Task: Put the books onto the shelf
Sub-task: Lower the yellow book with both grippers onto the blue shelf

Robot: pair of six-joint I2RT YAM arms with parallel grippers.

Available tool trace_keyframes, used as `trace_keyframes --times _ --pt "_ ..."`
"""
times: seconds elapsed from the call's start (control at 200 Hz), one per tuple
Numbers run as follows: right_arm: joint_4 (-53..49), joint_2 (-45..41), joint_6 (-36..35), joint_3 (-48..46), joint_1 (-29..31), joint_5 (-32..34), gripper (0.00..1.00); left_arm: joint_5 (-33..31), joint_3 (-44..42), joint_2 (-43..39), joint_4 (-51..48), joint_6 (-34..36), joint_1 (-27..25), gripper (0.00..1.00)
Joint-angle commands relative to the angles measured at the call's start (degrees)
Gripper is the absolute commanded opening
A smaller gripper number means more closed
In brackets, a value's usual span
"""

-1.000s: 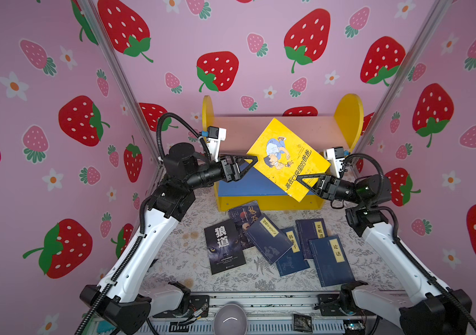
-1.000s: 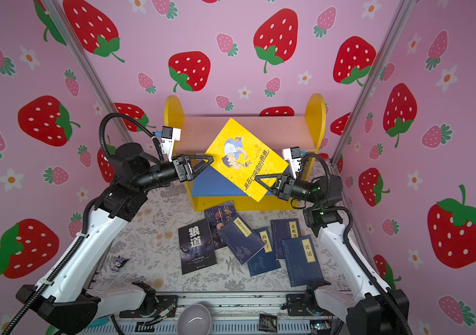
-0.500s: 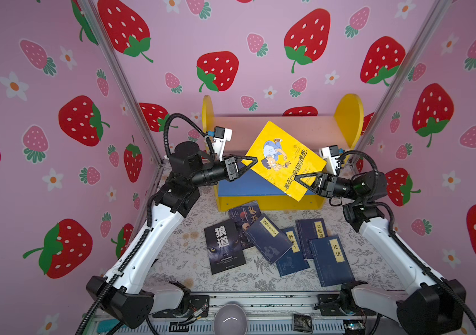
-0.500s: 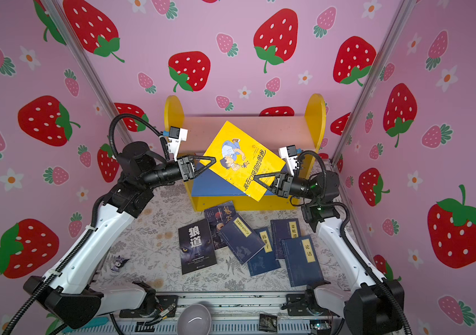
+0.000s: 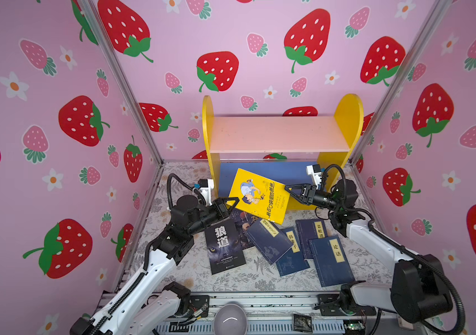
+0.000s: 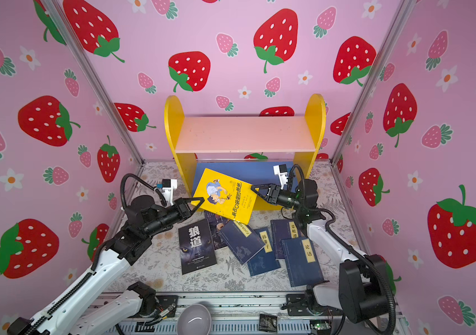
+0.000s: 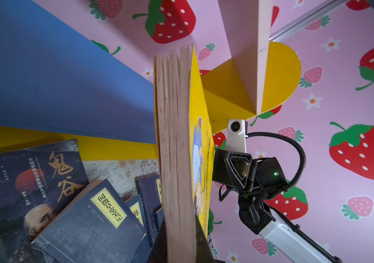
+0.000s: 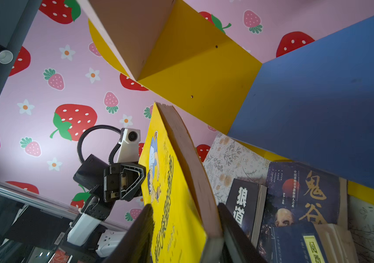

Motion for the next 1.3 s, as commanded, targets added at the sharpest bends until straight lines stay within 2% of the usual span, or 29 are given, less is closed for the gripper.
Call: trace_keyframes --times 0.0,0.005,0.02,0.14,0.19,0.375,0.485,0.64,0.77,1.07,1.295 --pt "7.7 4.1 2.0 1.7 1.5 3.4 0.51 -12.4 0.2 0.0 4.9 -4.1 0.1 0.0" --pt "8.0 4.6 2.1 1.9 1.6 3.6 0.54 -12.6 0.1 0.1 5.1 -4.1 0.1 0.0" --pt "8.3 5.0 2.2 2.0 1.8 3.6 0.55 -12.8 0.0 0.4 6.0 -4.2 0.0 0.0" --pt "7.6 8.5 0.9 3.9 2.5 5.6 0.55 -17.0 0.5 4.8 11.5 -4.7 -0.7 0.0" --pt "7.2 9.4 0.1 4.3 2.5 7.1 0.59 -19.0 1.7 6.8 11.9 -4.8 -0.8 0.0" --pt "3.2 11.5 -3.8 6.1 2.5 10.7 0.58 -22.9 6.0 15.0 15.2 -4.9 -1.3 0.0" --pt "-3.2 11.3 -9.8 7.3 3.0 13.8 0.58 -23.6 9.0 19.0 13.7 -4.0 -2.0 0.0" --pt "-15.8 11.0 -21.7 10.5 5.6 22.3 0.58 -26.0 10.8 21.4 13.2 -2.5 -2.4 0.0" --pt "-17.9 12.8 -26.2 12.5 7.9 26.6 0.58 -27.0 12.4 23.5 11.4 -1.0 -2.8 0.0" --pt "-21.1 21.5 -27.1 18.2 11.4 32.1 0.52 -28.3 13.0 27.0 11.7 1.5 -3.0 0.0" --pt "-23.4 23.1 -27.8 19.0 13.4 36.4 0.52 -29.0 16.1 30.1 8.3 4.3 -3.1 0.0"
